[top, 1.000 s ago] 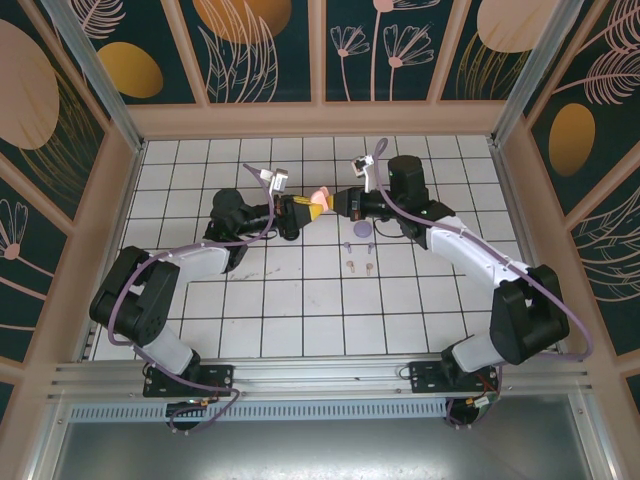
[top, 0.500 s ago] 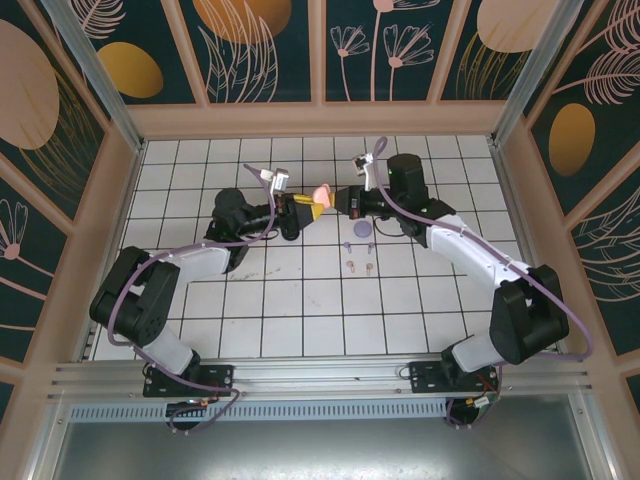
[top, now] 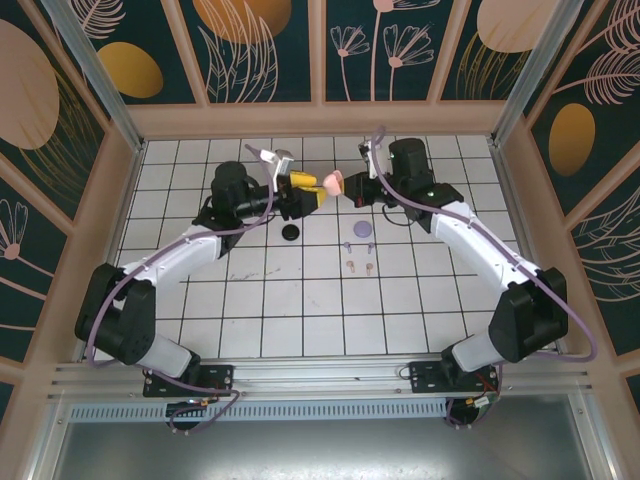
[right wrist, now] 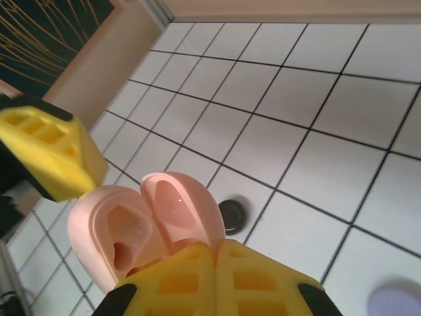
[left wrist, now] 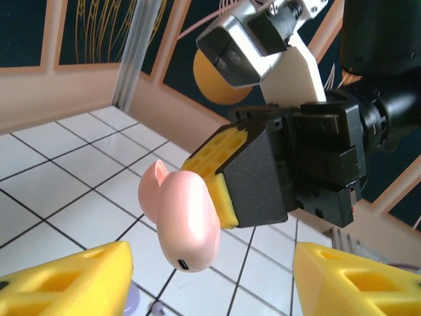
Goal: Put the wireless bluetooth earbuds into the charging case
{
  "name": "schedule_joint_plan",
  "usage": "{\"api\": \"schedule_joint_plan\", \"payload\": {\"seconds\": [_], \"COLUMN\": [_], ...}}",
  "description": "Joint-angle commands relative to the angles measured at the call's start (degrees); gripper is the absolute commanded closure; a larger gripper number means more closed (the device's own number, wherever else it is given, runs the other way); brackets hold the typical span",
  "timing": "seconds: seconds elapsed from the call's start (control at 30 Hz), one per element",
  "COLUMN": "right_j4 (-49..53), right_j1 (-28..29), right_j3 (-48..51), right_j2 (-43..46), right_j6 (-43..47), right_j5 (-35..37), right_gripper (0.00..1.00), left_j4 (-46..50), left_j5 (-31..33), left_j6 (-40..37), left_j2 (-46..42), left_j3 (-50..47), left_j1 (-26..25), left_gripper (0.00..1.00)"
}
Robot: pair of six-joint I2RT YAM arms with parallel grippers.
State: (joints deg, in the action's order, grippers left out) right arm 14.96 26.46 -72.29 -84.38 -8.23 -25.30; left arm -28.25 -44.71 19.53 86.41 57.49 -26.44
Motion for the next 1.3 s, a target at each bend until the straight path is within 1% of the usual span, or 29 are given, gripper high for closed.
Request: {"api": "schedule_joint_plan", "payload": {"seconds": [0.0, 0.1, 0.17, 0.27, 0.47, 0.57, 0.77, 1.1, 1.23, 1.27], "right_j4": [7.98, 12.42, 13.8, 14.12, 13.82, 12.65, 11.58, 11.49, 11.32, 11.23], "right_j1": [-0.25, -0.16, -0.09, -0.01, 0.99, 2.05, 4.49, 6.84, 7.12, 7.12], "right_j3": [-4.79, -7.71, -8.3, -8.3, -8.75, -8.04, -7.39, -9.14, -9.5, -9.56], "right_j2": [-1.87, -3.21, -3.25, -2.64, -1.78, -0.76, -0.04, -0.35, -0.49, -0.5], "right_j6": [9.14, 13.57, 15.8, 17.97, 20.15, 20.78, 21.31, 21.41, 21.41, 21.4], "right_j5": [4.64, 6.8, 8.3, 10.99, 13.02, 14.23, 16.35, 15.9, 15.81, 15.76], "right_gripper": [1.0, 1.0, 1.0, 1.0, 1.0, 1.0, 1.0, 1.0, 1.0, 1.0], "left_j4": [18.66, 30.54, 36.09, 42.5, 56.7, 63.11, 69.88, 74.92, 77.63, 79.74], "left_j5": [0.26, -0.46, -0.88, -2.34, -5.5, -6.7, -8.8, -12.49, -13.94, -14.37], "left_j6": [-13.04, -19.98, -23.08, -26.76, -33.47, -36.04, -39.22, -42.08, -43.9, -44.6], "left_j2": [-0.43, 1.56, 2.96, 5.36, 11.39, 16.1, 20.61, 24.94, 26.6, 26.99], "left_j3": [6.43, 13.25, 17.12, 22.36, 33.03, 38.33, 44.85, 49.29, 51.45, 52.02], "left_j1": [0.06, 0.16, 0.16, 0.24, 0.33, 0.34, 0.33, 0.34, 0.33, 0.33], "left_gripper": [0.32, 0.3, 0.3, 0.3, 0.31, 0.33, 0.34, 0.41, 0.43, 0.44]}}
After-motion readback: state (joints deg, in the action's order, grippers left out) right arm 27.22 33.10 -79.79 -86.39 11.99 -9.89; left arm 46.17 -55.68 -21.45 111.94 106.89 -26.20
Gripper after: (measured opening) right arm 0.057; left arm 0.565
